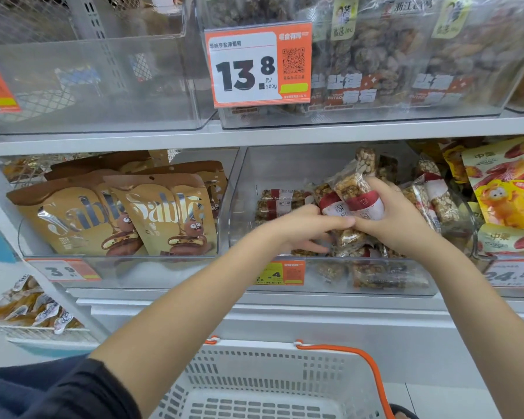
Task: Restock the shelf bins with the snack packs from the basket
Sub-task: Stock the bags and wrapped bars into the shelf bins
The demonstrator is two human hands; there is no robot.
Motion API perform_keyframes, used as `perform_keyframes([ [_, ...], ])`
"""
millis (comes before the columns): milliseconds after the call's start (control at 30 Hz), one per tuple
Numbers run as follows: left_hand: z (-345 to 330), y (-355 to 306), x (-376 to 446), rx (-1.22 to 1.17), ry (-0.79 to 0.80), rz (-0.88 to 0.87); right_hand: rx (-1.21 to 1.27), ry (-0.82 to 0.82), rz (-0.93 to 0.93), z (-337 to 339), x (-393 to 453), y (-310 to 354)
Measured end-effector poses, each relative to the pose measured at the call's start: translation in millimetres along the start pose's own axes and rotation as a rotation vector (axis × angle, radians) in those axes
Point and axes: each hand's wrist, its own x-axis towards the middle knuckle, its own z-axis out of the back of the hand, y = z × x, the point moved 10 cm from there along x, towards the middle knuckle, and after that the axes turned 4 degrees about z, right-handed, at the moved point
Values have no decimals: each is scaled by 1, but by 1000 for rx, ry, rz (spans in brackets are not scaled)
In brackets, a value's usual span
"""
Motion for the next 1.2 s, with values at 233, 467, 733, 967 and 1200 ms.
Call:
perform_keyframes([
  [233, -2, 10, 21, -234, -38, -8, 56, 34, -5, -1, -6, -7],
  [467, -27, -4, 23, -238, 87, -9, 2, -52, -27, 8, -12, -2],
  [733, -9, 0, 30, -174, -84, -48, 96, 19, -23, -1, -15, 5],
  [967, 0, 1, 29, -154, -158, -58, 120, 19, -19, -1, -16, 4],
  [1200, 35, 21, 25, -236, -273, -5, 76, -156, -39, 22, -23, 4],
])
